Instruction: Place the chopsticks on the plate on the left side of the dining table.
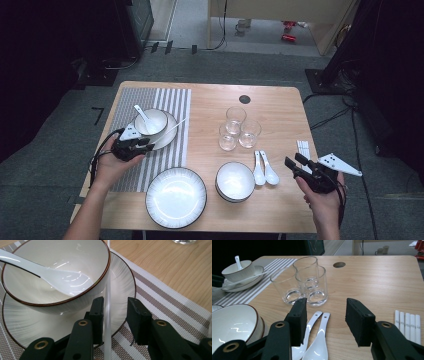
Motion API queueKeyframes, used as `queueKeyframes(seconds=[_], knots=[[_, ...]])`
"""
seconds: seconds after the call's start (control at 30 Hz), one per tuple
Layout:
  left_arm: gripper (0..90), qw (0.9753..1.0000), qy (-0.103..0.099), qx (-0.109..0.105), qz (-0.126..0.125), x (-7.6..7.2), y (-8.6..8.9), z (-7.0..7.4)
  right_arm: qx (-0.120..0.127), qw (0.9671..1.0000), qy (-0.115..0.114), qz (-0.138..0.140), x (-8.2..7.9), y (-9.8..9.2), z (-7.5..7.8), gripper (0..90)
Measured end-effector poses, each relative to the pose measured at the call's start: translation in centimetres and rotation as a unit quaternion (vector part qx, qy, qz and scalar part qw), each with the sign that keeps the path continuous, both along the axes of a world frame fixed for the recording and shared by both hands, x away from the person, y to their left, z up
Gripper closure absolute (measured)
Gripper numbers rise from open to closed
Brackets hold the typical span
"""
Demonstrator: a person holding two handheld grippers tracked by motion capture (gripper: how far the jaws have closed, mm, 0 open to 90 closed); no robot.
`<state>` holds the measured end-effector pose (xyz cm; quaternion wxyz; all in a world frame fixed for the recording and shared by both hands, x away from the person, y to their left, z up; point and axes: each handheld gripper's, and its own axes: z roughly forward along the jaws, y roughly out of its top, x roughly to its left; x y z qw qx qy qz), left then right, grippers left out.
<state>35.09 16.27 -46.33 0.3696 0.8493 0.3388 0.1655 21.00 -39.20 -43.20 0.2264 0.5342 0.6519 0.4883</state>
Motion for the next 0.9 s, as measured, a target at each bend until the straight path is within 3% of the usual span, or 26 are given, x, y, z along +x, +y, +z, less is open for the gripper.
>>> queueKeyframes(seconds=[0.3,0.4,0.47,0.67,0.9], knots=[[64.0,0.9991,-0.015,-0.032,0.023,-1.1,0.5,0.2,-0.013,0.9996,0.008,-0.026,0.0,-1.0,-0.4,55.7],[63.5,0.998,-0.021,-0.051,0.028,-1.5,0.7,0.5,-0.023,0.9988,0.013,-0.042,-0.1,-1.7,-0.7,61.3],[63.0,0.9982,-0.026,-0.047,0.027,-1.7,0.6,0.7,-0.024,0.9981,0.02,-0.054,-0.1,-2.3,-1.0,65.5],[61.3,0.9968,-0.032,-0.068,0.028,-2.6,0.8,1.5,-0.023,0.9951,0.046,-0.084,0.2,-3.5,-2.5,76.4],[59.2,0.9949,-0.028,-0.093,0.025,-3.4,1.1,1.9,-0.041,0.9899,0.079,-0.111,0.7,-4.3,-4.8,80.8]])
